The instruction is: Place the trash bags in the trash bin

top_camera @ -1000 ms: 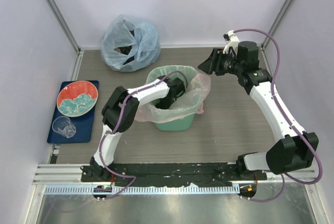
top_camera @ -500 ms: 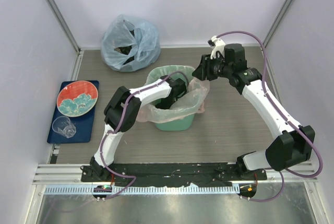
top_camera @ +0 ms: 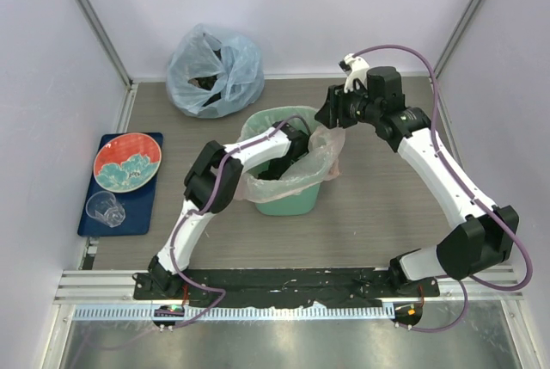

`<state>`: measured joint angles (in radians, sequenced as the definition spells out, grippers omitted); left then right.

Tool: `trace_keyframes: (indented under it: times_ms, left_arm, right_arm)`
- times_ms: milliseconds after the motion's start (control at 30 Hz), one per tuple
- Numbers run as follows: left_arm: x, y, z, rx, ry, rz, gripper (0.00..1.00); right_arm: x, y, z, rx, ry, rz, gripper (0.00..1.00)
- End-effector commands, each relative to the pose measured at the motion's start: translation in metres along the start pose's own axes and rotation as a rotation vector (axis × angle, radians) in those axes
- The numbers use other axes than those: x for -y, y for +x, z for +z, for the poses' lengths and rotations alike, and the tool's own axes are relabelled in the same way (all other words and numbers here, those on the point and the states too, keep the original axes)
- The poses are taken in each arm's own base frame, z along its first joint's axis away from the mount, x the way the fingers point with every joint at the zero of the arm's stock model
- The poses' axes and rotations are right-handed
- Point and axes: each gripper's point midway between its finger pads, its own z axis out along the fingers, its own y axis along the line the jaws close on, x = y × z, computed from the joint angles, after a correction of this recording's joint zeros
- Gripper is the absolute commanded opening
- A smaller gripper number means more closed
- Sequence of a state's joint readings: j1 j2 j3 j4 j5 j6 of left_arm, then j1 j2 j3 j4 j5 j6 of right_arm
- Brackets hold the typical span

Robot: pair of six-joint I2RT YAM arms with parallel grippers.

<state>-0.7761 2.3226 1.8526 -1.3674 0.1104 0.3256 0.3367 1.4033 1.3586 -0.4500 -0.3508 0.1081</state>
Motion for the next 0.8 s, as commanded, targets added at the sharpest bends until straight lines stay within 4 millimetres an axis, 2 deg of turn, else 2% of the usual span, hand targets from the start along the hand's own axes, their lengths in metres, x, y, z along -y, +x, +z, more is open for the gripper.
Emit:
trace_keyframes:
  times_ms: [0,267,367,400,600,767]
  left_arm:
    - [0.008,0.017,0.048,-0.166,0.118,-0.015,0.25]
    - [0.007,0.028,0.052,-0.265,0.143,0.005,0.31]
    - [0.007,0.025,0.048,-0.240,0.133,0.014,0.31]
    - [0.005,0.024,0.041,-0.219,0.120,0.017,0.31]
    - [0.000,0.017,0.028,-0.129,0.077,0.018,0.32]
    - [-0.003,0.007,0.001,-0.009,0.029,0.015,0.38]
  right_arm:
    - [-0.009,-0.024,-0.002,0.059,-0.037,-0.032,0.51]
    - [-0.003,-0.010,0.010,0.010,-0.029,-0.082,0.50]
    - [0.004,-0.003,0.014,-0.012,-0.003,-0.096,0.40]
    - [0.006,-0.001,0.015,-0.016,0.008,-0.098,0.31]
    - [0.012,0.000,0.017,-0.014,0.044,-0.110,0.01]
    - [0.011,0.000,0.017,-0.006,0.069,-0.142,0.01]
